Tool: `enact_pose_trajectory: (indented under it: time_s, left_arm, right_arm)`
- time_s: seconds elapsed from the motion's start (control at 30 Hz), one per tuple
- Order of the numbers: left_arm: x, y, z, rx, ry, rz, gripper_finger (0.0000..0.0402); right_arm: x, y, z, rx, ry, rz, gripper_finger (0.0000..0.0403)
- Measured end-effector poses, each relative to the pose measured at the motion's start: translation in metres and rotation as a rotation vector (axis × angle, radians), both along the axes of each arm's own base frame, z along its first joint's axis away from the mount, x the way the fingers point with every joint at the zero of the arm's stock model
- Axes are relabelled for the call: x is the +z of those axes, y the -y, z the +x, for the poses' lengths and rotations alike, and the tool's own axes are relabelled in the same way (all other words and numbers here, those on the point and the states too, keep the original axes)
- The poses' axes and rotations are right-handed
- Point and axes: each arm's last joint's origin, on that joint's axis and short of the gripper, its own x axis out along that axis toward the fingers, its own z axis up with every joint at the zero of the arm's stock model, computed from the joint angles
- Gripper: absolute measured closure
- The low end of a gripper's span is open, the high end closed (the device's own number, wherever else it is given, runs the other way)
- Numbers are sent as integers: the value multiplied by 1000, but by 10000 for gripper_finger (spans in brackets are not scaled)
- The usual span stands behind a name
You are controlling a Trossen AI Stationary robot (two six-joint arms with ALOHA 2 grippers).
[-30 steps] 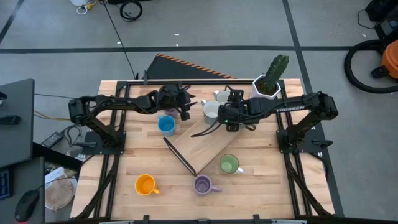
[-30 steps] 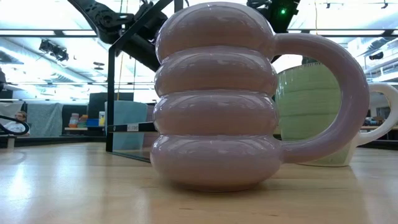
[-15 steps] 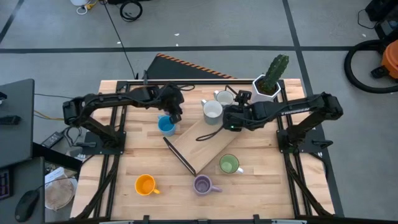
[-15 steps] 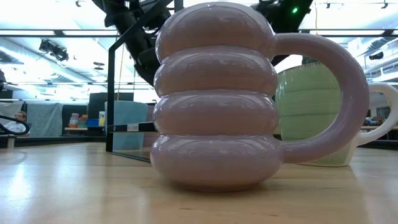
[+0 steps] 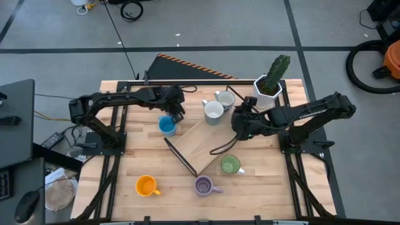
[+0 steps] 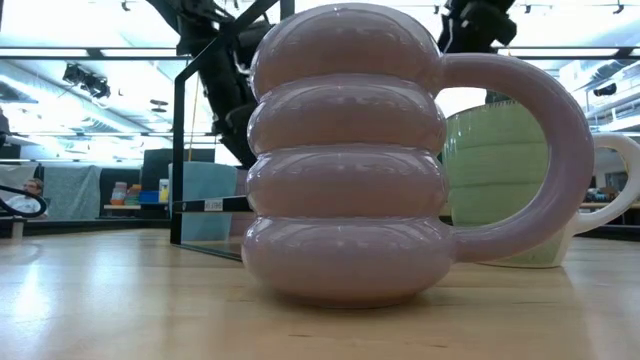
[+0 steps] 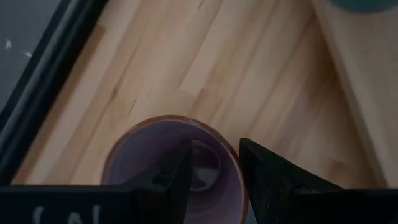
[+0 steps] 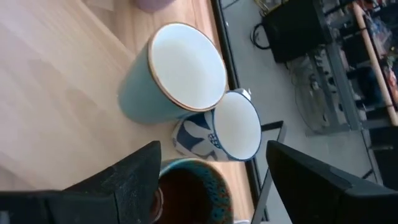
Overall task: Place coffee mugs
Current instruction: Put the top purple mug on the shelf
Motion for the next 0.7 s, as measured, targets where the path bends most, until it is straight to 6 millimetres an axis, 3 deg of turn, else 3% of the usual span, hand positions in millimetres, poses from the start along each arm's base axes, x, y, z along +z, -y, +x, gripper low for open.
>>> enact_pose_trajectory:
  time_s: [0.2,0.7]
  left_arm:
    - [-14,-10,2,24,-34,-46,260]
    - [-19,-10,-9,63,-127,-112,260]
  right_arm:
    - [-2,-10,-2,48,-1,13,106]
    - [-1,-16,-2,70,12,23,106]
